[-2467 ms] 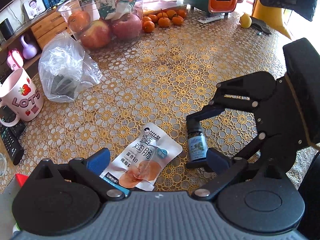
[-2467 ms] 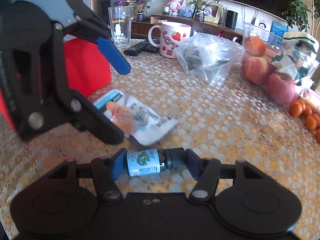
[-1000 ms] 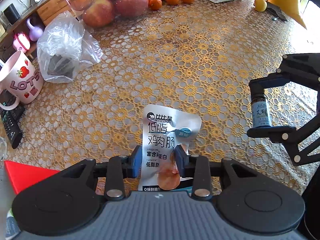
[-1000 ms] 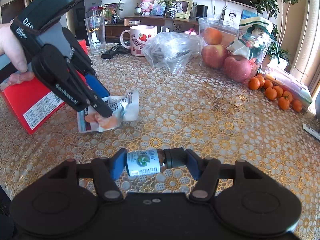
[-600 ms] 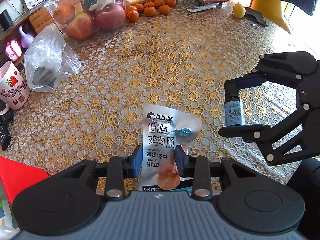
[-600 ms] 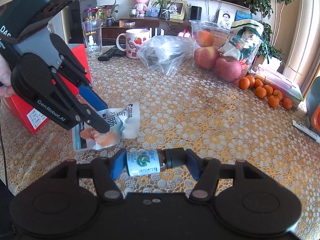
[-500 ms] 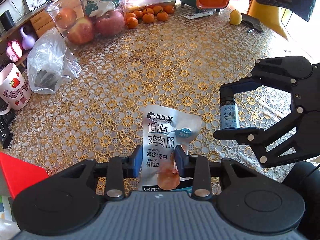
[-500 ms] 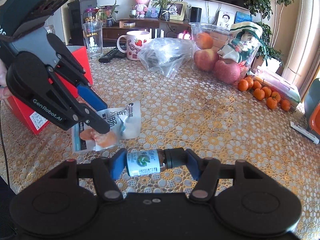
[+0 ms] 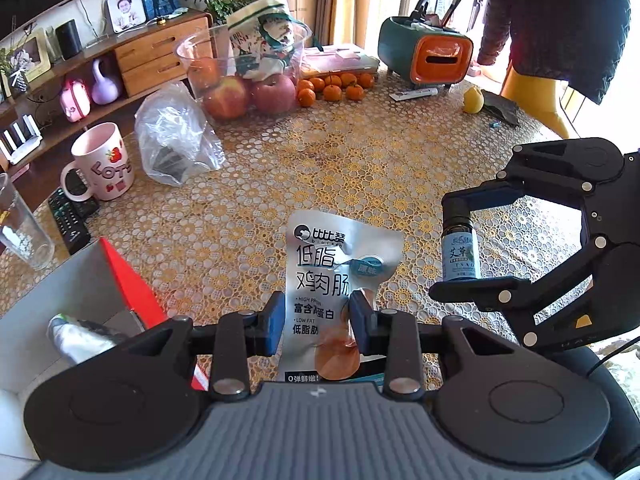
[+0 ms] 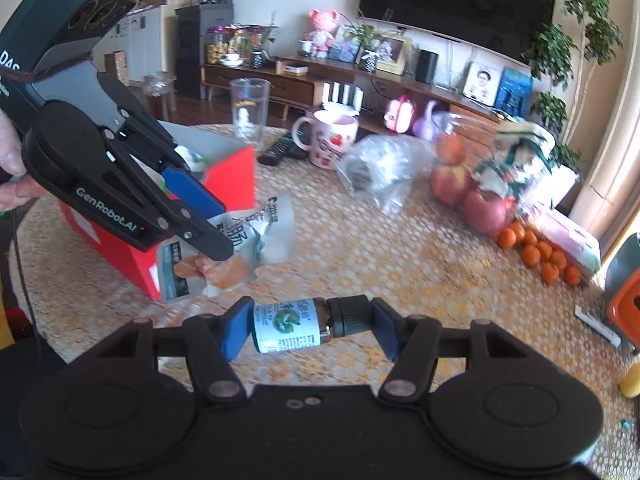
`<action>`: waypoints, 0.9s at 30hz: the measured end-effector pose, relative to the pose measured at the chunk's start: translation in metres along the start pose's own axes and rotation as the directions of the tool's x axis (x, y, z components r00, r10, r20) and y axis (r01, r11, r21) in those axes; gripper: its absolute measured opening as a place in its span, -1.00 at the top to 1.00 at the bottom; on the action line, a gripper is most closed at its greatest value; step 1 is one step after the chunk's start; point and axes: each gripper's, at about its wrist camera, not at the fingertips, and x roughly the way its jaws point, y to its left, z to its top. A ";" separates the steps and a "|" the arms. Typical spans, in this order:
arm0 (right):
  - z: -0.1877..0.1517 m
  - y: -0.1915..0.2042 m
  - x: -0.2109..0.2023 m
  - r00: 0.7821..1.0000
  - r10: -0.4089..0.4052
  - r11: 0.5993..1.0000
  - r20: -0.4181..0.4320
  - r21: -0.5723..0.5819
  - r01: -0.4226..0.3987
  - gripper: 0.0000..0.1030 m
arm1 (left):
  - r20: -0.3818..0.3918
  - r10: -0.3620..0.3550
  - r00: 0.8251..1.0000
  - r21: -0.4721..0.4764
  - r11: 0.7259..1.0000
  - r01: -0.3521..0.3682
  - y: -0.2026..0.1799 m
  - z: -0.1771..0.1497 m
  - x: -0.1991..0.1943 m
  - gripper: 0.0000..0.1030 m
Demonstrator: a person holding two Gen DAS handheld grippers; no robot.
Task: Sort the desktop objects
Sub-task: 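Carry the sausage packet and the bottle with both tools over the box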
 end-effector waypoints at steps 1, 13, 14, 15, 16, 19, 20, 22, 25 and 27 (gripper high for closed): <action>0.005 0.007 -0.002 1.000 0.006 1.000 0.005 -0.014 -0.006 -0.21 | 0.012 0.008 1.000 -0.005 1.000 -0.008 0.003 -0.004 -0.008 0.37; 0.061 0.105 0.002 0.999 0.031 0.980 0.033 -0.198 -0.024 -0.21 | 0.104 0.103 0.989 -0.138 0.986 -0.089 0.068 -0.065 -0.101 0.36; 0.066 0.113 0.004 0.999 0.034 0.977 0.035 -0.212 -0.025 -0.21 | 0.108 0.114 0.988 -0.149 0.984 -0.097 0.074 -0.070 -0.106 0.36; 0.070 0.121 0.007 0.999 0.038 0.975 0.038 -0.222 -0.029 -0.21 | 0.109 0.123 0.986 -0.159 0.982 -0.105 0.080 -0.075 -0.110 0.36; 0.073 0.128 0.008 0.998 0.043 0.973 0.041 -0.230 -0.032 -0.21 | 0.109 0.129 0.986 -0.166 0.980 -0.110 0.086 -0.080 -0.114 0.36; 0.084 0.148 0.015 0.997 0.054 0.968 0.049 -0.250 -0.040 -0.21 | 0.109 0.157 0.982 -0.191 0.972 -0.134 0.105 -0.094 -0.125 0.36; 0.087 0.153 0.018 0.997 0.054 0.966 0.053 -0.256 -0.038 -0.21 | 0.109 0.163 0.981 -0.197 0.970 -0.139 0.110 -0.098 -0.128 0.36; 0.093 0.164 0.024 0.997 0.055 0.962 0.056 -0.269 -0.038 -0.21 | 0.107 0.181 0.978 -0.210 0.965 -0.156 0.122 -0.106 -0.134 0.36; 0.102 0.176 0.034 0.997 0.058 0.961 0.052 -0.273 -0.041 -0.21 | 0.102 0.206 0.973 -0.232 0.956 -0.178 0.139 -0.115 -0.140 0.36; 0.107 0.181 0.041 0.997 0.063 0.962 0.046 -0.268 -0.048 -0.21 | 0.094 0.225 0.970 -0.237 0.951 -0.197 0.148 -0.120 -0.141 0.36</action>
